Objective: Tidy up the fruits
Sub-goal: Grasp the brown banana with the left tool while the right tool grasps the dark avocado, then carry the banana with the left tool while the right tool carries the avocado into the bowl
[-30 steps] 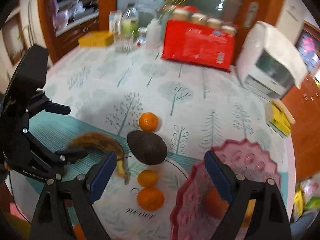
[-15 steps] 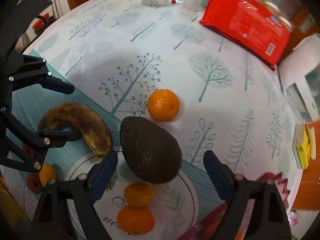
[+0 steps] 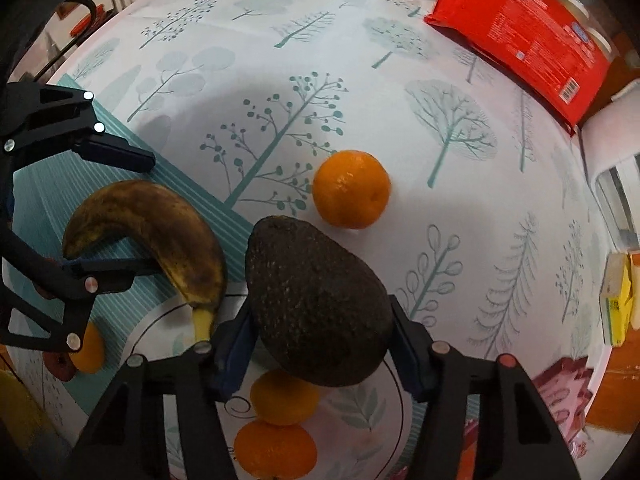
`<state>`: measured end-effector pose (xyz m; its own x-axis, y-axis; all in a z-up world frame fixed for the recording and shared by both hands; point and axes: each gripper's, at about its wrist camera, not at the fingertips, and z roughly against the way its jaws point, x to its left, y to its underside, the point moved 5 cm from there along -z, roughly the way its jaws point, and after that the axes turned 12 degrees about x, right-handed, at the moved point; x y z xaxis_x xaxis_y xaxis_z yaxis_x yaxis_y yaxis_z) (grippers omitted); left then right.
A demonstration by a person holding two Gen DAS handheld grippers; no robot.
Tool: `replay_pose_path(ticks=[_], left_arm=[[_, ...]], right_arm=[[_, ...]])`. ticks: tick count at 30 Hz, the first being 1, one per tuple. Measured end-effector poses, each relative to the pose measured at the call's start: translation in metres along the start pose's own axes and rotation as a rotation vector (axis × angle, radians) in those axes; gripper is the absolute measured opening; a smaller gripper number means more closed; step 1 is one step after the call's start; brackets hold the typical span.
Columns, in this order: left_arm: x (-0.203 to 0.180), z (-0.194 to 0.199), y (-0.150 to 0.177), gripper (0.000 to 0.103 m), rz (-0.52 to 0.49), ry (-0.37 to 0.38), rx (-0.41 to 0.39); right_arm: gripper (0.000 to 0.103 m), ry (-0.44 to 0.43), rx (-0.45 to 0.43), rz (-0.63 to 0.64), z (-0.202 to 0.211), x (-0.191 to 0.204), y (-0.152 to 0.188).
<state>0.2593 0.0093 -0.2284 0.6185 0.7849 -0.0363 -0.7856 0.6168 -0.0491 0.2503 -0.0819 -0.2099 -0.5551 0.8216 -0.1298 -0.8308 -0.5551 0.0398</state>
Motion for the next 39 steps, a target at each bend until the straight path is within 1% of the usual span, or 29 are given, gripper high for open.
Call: replay_pose_path(ticks=[1, 3, 5, 7, 10, 13, 16, 19, 21, 25, 27, 31, 39], left_arm=[[-0.002, 0.0, 0.0, 0.049, -0.012, -0.006, -0.003], [-0.009, 0.0, 0.0, 0.046, -0.038, -0.035, -0.008], [-0.009, 0.001, 0.002, 0.044, -0.04, -0.046, -0.018], [-0.01, 0.002, 0.004, 0.037, -0.018, -0.035, -0.025], [-0.001, 0.005, 0.011, 0.032, 0.038, -0.028, -0.034], [0.009, 0.011, 0.021, 0.032, 0.102, -0.016, -0.051], [0.013, 0.023, 0.028, 0.032, 0.149, -0.012, -0.091], [0.017, 0.04, 0.033, 0.032, 0.194, 0.002, -0.13], [0.017, 0.053, 0.037, 0.032, 0.212, 0.001, -0.158], [0.004, 0.085, 0.045, 0.032, 0.223, 0.016, -0.219], [-0.005, 0.101, 0.048, 0.032, 0.222, 0.022, -0.245], [-0.022, 0.129, 0.042, 0.032, 0.21, 0.036, -0.287], [-0.089, 0.166, 0.017, 0.032, 0.105, 0.021, -0.341]], right_arm=[[0.06, 0.0, -0.005, -0.008, 0.001, 0.0, 0.004], [0.06, -0.011, -0.021, -0.041, 0.006, -0.004, 0.01], [0.06, -0.028, -0.049, -0.08, 0.014, -0.009, 0.016], [0.06, -0.051, -0.087, -0.123, 0.025, -0.012, 0.021], [0.06, -0.078, -0.142, -0.178, 0.041, -0.014, 0.028], [0.06, -0.109, -0.199, -0.234, 0.057, -0.015, 0.031], [0.06, -0.148, -0.257, -0.296, 0.072, -0.017, 0.04], [0.06, -0.176, -0.292, -0.358, 0.082, -0.014, 0.054], [0.06, -0.188, -0.313, -0.397, 0.088, -0.013, 0.063], [0.06, -0.202, -0.35, -0.463, 0.102, -0.012, 0.09], [0.06, -0.193, -0.372, -0.492, 0.111, -0.012, 0.106], [0.06, -0.163, -0.411, -0.547, 0.126, -0.013, 0.134], [0.06, -0.041, -0.452, -0.632, 0.148, -0.02, 0.186]])
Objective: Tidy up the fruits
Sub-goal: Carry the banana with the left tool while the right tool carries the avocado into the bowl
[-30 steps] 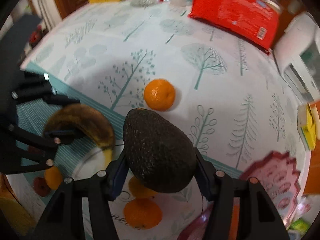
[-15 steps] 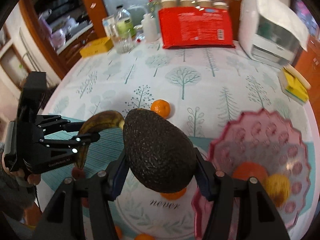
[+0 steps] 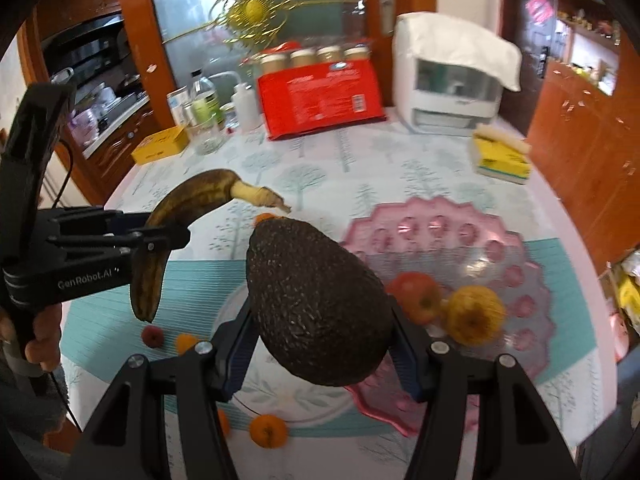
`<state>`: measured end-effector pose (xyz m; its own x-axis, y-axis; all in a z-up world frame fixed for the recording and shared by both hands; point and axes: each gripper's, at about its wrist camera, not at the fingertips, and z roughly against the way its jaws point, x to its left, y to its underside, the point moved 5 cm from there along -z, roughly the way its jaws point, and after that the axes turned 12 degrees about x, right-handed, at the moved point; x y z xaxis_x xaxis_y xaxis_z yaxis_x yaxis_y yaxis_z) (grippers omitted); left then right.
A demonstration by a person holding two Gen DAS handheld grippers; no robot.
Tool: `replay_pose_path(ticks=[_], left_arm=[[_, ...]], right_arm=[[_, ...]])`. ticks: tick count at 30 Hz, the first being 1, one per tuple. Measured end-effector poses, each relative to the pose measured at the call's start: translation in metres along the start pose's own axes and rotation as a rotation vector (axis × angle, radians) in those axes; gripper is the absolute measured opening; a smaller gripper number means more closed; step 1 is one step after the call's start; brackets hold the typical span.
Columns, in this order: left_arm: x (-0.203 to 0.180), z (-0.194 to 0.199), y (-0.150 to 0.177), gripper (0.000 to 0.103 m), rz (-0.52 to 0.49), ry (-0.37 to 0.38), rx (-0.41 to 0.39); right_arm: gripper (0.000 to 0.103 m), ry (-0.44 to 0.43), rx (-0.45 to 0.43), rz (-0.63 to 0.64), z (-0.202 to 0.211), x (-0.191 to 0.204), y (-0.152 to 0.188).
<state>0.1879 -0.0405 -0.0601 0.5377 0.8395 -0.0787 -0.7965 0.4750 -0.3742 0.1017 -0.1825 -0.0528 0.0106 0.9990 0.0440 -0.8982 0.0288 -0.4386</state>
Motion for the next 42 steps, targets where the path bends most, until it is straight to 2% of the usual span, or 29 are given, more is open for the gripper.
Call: replay_pose_path(ticks=[3, 8, 15, 29, 36, 42], left_arm=[[-0.027, 0.0, -0.011, 0.032, -0.043, -0.014, -0.008], [-0.062, -0.008, -0.031, 0.032, -0.1, -0.047, -0.008], [-0.093, -0.031, -0.059, 0.032, -0.124, -0.088, 0.014], [-0.143, -0.089, -0.088, 0.032, -0.167, -0.188, 0.077], [-0.152, -0.113, -0.095, 0.032, -0.177, -0.214, 0.11], [-0.15, -0.127, -0.099, 0.032, -0.174, -0.236, 0.133]], right_arm=[[0.06, 0.043, -0.015, -0.031, 0.007, -0.02, 0.009], [0.06, 0.098, 0.011, -0.085, -0.001, -0.059, 0.024], [0.06, 0.117, 0.056, -0.096, -0.025, -0.094, 0.035], [0.061, 0.071, 0.184, 0.058, -0.084, -0.097, 0.045], [0.061, 0.096, 0.24, 0.093, -0.106, -0.107, 0.047], [0.061, 0.052, 0.272, 0.092, -0.119, -0.109, 0.048]])
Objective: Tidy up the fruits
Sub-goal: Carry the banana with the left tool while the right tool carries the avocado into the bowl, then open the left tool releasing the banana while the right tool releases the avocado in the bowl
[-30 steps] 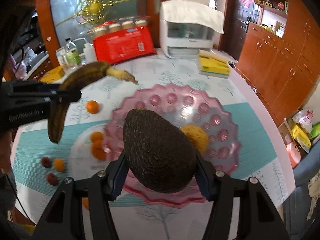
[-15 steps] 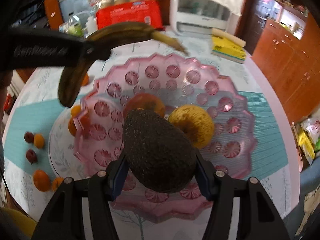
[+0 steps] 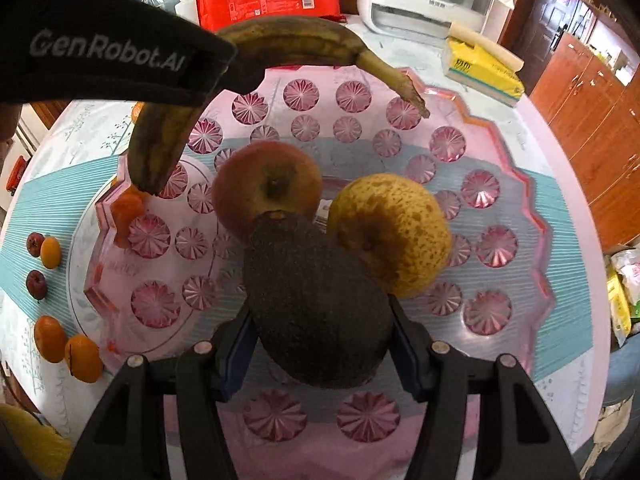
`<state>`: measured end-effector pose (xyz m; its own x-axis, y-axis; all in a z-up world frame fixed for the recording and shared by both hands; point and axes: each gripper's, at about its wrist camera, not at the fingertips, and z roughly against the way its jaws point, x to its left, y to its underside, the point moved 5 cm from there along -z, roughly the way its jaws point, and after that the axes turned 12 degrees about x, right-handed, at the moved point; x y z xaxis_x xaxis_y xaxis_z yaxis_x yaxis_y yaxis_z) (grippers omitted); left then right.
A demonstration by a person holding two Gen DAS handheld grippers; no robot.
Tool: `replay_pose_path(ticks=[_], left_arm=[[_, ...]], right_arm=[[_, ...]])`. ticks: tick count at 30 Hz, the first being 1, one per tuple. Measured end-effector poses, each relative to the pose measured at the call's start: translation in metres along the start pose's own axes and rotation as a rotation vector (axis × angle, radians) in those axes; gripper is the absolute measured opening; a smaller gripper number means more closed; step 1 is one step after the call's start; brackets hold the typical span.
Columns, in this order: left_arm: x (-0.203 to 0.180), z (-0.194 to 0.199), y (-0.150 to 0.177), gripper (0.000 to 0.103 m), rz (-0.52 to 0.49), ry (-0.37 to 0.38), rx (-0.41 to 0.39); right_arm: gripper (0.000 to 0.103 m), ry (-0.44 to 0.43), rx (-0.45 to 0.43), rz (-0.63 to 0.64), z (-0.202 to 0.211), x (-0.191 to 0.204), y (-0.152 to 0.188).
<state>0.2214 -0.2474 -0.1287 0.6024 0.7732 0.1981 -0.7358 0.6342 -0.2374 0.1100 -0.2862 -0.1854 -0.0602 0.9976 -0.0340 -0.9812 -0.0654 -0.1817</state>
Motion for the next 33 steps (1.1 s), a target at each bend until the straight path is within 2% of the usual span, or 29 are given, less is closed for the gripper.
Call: replay_pose_path(ticks=[8, 15, 20, 27, 28, 30, 33], left_arm=[[0.003, -0.016, -0.004, 0.032, 0.009, -0.014, 0.033], [0.0, -0.025, -0.005, 0.032, -0.004, -0.025, 0.049], [-0.003, -0.036, -0.004, 0.033, -0.017, -0.037, 0.085], [-0.003, -0.048, 0.0, 0.034, -0.016, -0.039, 0.12], [-0.003, -0.046, 0.0, 0.039, -0.016, -0.04, 0.11], [-0.004, -0.044, -0.001, 0.041, -0.018, -0.037, 0.101], [-0.003, -0.041, -0.001, 0.054, -0.025, -0.067, 0.087]], right_arm=[[0.064, -0.014, 0.0, 0.005, -0.003, -0.002, -0.006], [0.068, 0.003, -0.066, 0.019, 0.014, -0.002, -0.003], [0.075, 0.003, -0.106, -0.022, 0.025, -0.01, 0.0], [0.075, -0.001, -0.121, -0.062, 0.032, -0.017, 0.004], [0.075, 0.0, -0.124, -0.065, 0.033, -0.018, 0.004], [0.075, 0.0, -0.129, -0.071, 0.035, -0.019, 0.005], [0.075, -0.001, -0.131, -0.075, 0.037, -0.019, 0.007]])
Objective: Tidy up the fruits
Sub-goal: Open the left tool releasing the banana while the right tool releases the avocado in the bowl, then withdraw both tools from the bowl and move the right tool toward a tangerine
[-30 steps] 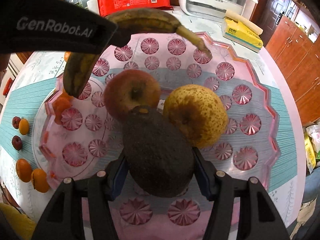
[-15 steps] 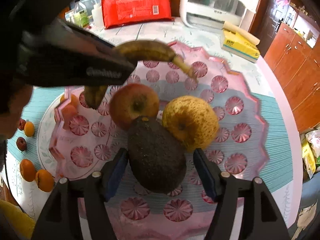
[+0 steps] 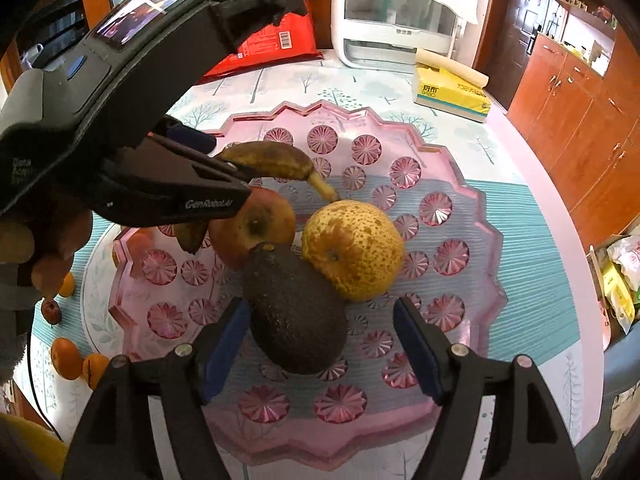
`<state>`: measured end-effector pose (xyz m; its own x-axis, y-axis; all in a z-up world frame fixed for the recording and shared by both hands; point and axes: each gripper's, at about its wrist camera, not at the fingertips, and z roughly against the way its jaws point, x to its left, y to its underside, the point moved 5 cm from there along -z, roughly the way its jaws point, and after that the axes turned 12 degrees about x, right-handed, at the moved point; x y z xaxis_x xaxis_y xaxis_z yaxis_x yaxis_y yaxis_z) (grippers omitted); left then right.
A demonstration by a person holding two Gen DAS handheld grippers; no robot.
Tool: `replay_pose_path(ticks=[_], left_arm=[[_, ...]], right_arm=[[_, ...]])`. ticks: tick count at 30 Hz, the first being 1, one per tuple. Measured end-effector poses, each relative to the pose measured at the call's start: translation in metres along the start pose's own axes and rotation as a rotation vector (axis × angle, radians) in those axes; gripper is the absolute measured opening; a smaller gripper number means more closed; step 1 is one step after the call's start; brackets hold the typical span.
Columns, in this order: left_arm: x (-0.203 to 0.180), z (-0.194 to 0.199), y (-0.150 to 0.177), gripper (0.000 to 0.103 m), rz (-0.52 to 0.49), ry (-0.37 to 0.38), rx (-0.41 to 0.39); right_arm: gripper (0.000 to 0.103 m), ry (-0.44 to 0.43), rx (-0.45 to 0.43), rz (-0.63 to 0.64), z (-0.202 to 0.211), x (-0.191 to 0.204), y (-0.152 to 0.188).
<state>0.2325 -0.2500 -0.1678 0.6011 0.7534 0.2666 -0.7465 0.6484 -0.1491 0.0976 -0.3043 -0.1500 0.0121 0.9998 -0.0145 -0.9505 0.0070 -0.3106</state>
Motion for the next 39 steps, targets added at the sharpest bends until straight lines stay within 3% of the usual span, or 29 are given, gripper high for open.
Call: replay_pose_path(ticks=[6, 12, 15, 39], left_arm=[[0.008, 0.006, 0.006, 0.074, 0.012, -0.037, -0.003], [0.016, 0.013, 0.022, 0.081, 0.023, -0.035, 0.005], [0.023, 0.022, 0.033, 0.093, 0.04, -0.003, -0.009], [0.109, 0.081, 0.134, 0.093, 0.147, 0.042, -0.092]], right_arm=[[0.075, 0.006, -0.007, 0.004, 0.006, 0.006, 0.004], [0.075, 0.009, -0.021, 0.0, 0.013, 0.01, 0.004], [0.075, 0.012, -0.029, 0.0, 0.018, 0.015, 0.003], [0.075, 0.073, -0.083, -0.13, 0.062, 0.068, 0.017]])
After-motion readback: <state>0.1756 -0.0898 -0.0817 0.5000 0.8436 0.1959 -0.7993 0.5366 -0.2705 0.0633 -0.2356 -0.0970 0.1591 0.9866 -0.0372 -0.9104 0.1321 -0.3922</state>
